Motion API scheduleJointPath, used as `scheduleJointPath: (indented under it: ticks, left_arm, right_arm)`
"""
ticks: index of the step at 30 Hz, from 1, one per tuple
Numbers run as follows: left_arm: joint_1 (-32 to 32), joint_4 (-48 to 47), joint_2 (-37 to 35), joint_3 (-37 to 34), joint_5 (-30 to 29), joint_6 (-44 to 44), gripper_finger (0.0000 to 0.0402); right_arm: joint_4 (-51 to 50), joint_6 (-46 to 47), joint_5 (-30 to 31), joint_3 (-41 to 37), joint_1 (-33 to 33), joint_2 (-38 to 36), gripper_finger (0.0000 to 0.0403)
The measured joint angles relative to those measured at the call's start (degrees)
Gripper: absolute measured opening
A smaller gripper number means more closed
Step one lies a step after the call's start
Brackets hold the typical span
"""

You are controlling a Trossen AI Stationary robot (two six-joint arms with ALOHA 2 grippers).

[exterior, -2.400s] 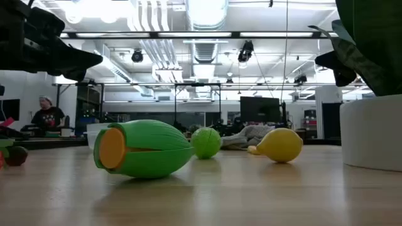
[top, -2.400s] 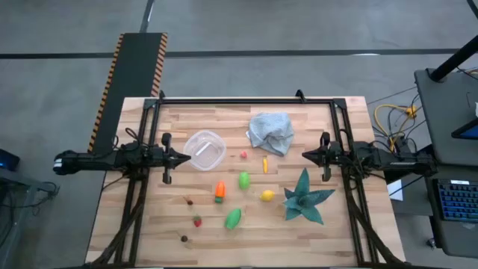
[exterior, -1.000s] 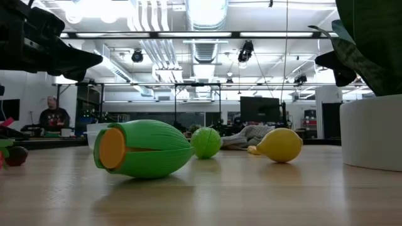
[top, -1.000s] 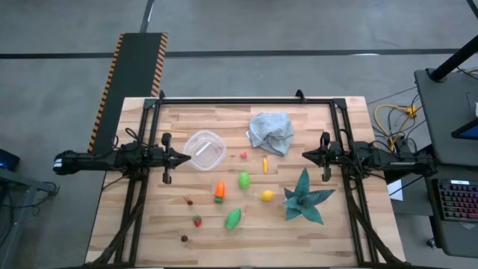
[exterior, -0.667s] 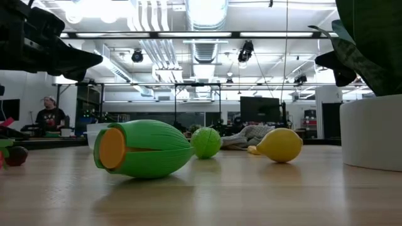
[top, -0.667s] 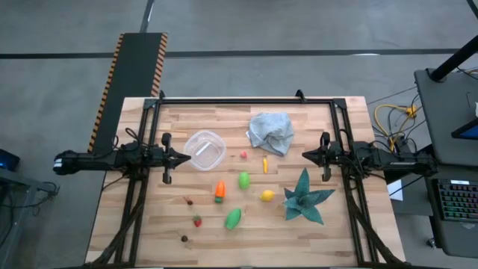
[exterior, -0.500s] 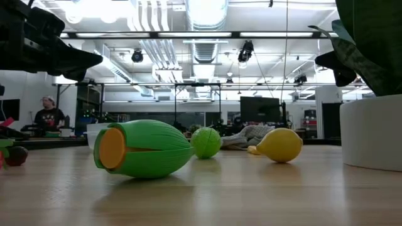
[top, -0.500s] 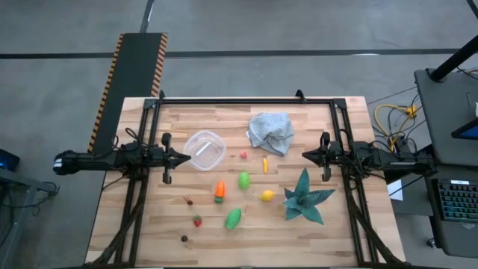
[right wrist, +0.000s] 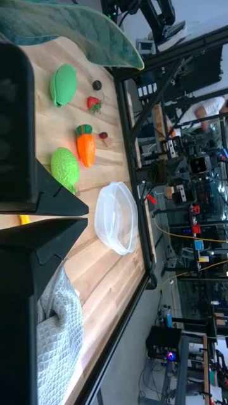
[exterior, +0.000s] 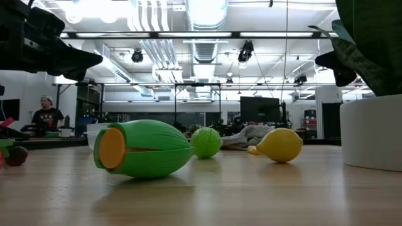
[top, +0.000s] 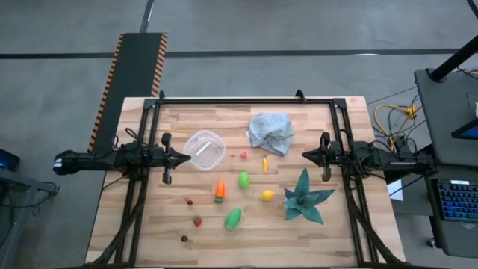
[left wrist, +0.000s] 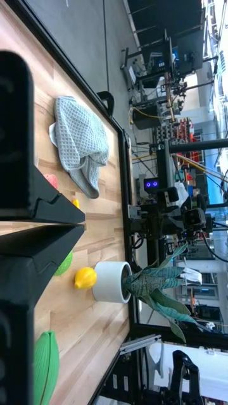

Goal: Pick and placing Produce into tupperware

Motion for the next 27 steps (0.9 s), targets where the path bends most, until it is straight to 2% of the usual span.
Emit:
scheduleJointPath:
  ticks: [27]
  left_arm:
    - [0.0,0.3,0.0,0.0,-0.8,0.0,0.0]
  right_arm:
    - [0.0,0.0,0.0,0.0,0.0,0.0,0.0009]
